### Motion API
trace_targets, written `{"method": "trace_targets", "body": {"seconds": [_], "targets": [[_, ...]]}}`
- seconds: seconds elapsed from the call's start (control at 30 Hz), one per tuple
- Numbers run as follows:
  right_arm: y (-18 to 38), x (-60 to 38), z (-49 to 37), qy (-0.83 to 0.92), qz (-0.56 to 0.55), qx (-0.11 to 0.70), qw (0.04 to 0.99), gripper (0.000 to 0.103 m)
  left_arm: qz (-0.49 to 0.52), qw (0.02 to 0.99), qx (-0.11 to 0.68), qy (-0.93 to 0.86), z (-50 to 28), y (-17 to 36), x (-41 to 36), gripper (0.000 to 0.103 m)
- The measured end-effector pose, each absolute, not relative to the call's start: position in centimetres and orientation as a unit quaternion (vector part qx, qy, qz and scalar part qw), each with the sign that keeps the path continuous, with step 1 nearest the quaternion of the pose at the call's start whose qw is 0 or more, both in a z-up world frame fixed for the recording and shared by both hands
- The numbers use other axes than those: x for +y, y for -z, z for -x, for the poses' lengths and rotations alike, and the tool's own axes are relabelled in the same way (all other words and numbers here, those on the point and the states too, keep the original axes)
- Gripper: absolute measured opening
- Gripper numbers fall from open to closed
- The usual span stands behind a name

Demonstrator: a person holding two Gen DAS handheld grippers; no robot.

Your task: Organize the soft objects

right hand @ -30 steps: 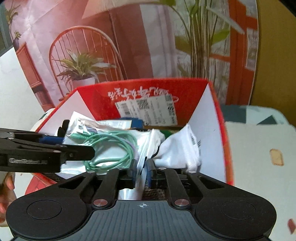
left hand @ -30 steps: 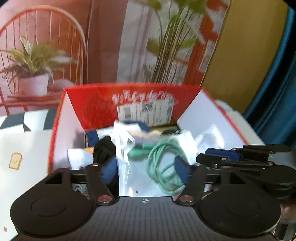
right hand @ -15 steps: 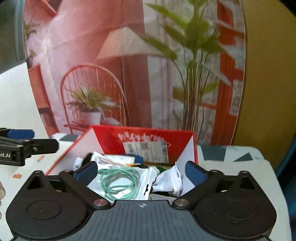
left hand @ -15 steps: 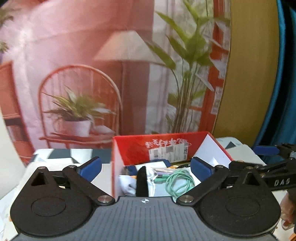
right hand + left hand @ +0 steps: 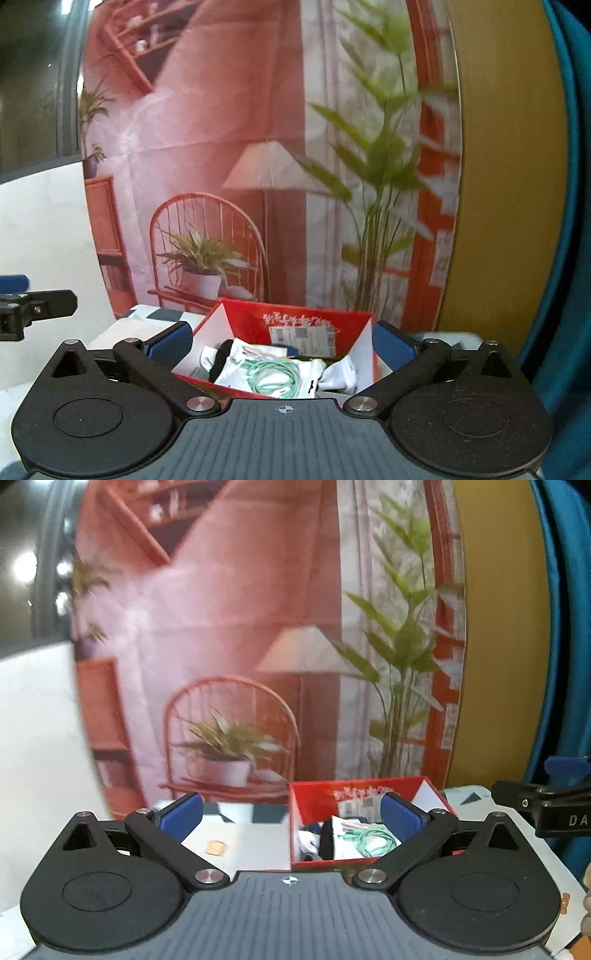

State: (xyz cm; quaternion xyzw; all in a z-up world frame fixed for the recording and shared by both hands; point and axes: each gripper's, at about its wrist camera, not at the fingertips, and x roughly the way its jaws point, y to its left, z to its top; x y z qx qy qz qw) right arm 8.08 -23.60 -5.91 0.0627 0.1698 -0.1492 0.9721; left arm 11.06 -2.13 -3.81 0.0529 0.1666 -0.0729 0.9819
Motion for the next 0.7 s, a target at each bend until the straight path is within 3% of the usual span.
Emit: {"method": "trace_targets", "body": {"seconds": [0.27, 0.7], "targets": [[2.0, -18.3, -1.7, 0.150, -0.057, 0.155, 0.975, 0.103, -0.022, 0.984, 0.155, 0.081, -4.4, 1.3, -0.5, 0.103], [1.4, -17.6, 1.5, 0.167, -0.070, 0.150, 0.972, 0.103, -0.041, 0.983, 0.166, 0.061, -3.4, 2.0, -0.7, 0.103]]}}
